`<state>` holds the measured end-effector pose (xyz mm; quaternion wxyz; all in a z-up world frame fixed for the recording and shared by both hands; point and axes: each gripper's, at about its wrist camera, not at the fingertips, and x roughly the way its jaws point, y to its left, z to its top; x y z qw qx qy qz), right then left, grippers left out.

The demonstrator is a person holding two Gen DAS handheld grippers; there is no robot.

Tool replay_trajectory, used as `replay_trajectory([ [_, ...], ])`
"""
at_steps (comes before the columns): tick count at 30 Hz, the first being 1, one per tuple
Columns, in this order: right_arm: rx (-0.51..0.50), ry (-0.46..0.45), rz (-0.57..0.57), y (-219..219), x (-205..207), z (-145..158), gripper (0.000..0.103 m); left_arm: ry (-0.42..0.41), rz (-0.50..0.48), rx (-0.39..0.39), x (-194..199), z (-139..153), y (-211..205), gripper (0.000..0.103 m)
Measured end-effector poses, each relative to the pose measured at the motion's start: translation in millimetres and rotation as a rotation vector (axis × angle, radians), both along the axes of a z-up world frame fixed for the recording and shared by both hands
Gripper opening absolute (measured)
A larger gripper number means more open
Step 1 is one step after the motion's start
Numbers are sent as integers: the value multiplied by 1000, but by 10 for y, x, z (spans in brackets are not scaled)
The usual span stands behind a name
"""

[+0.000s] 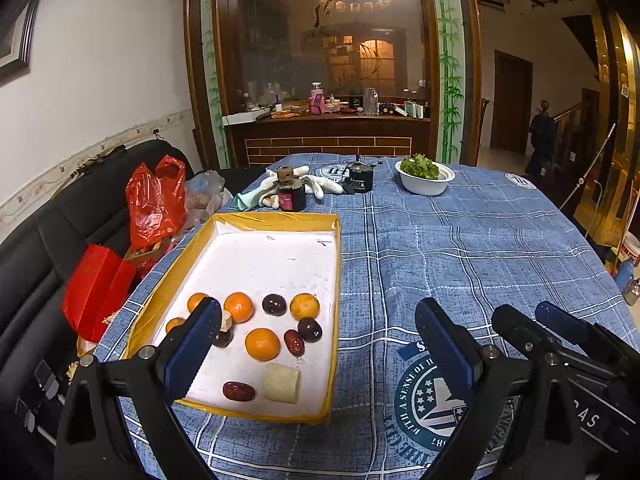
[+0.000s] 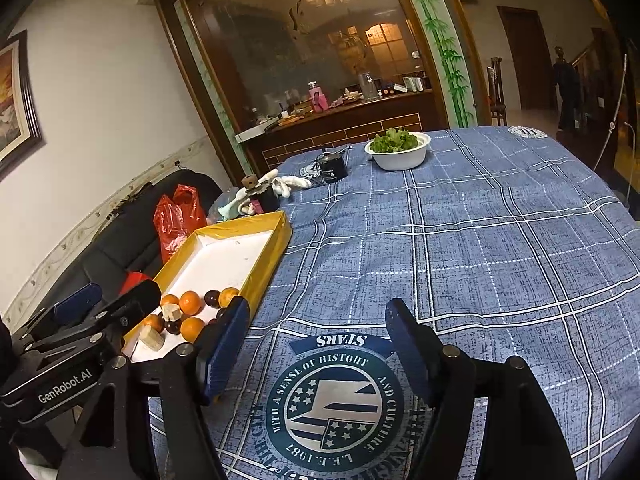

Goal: Organize fruits

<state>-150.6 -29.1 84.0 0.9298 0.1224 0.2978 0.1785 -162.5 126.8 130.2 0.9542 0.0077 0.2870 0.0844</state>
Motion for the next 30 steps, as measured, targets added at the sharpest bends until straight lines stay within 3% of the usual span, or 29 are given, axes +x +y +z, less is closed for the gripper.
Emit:
replay_trajectory([
  [30,-24,8,-23,-11,46,-60,80,-8,-6,-7,6,-20,-25,97],
])
